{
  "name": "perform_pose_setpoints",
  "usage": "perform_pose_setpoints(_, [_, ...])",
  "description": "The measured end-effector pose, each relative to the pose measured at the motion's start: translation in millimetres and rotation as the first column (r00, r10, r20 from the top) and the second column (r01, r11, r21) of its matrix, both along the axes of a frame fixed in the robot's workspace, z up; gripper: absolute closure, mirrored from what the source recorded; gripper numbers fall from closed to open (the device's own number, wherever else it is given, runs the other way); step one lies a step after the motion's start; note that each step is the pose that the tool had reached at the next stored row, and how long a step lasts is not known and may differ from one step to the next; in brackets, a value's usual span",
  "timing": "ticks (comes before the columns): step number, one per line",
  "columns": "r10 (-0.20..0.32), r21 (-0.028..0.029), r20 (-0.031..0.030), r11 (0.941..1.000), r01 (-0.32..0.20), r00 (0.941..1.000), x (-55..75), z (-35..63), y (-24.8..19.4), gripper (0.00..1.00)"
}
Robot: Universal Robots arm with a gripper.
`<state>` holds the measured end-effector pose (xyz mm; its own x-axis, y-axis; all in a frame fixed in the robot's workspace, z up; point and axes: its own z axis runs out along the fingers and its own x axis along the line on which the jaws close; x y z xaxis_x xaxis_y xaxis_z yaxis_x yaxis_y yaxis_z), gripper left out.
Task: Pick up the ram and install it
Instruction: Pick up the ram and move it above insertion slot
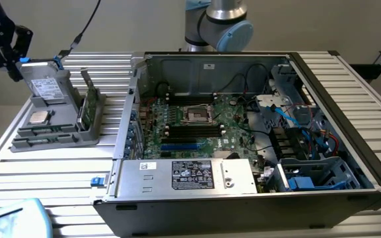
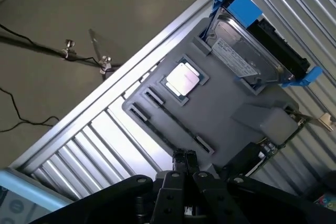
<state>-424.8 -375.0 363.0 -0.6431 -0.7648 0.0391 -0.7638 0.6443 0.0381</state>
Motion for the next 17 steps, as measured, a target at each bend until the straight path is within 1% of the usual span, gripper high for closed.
perform_pose_setpoints(4, [0.064,0.0002,-0.0002,0.998,-0.064,0.998,1.1,0.0,0.0,0.89])
perform_pose_setpoints(8, [0.127,0.0007,-0.0003,0.992,-0.127,0.992,2.2,0.0,0.0,0.89])
perform_pose_setpoints(11, [0.174,0.0012,-0.0001,0.9848,-0.174,0.9848,3.2,0.0,0.0,0.89])
perform_pose_setpoints(13, [0.206,0.0016,0.0,0.9786,-0.206,0.9786,4.0,0.0,0.0,0.89])
perform_pose_setpoints(17, [0.268,0.0021,0.0002,0.9635,-0.268,0.9635,5.4,0.0,0.0,0.89])
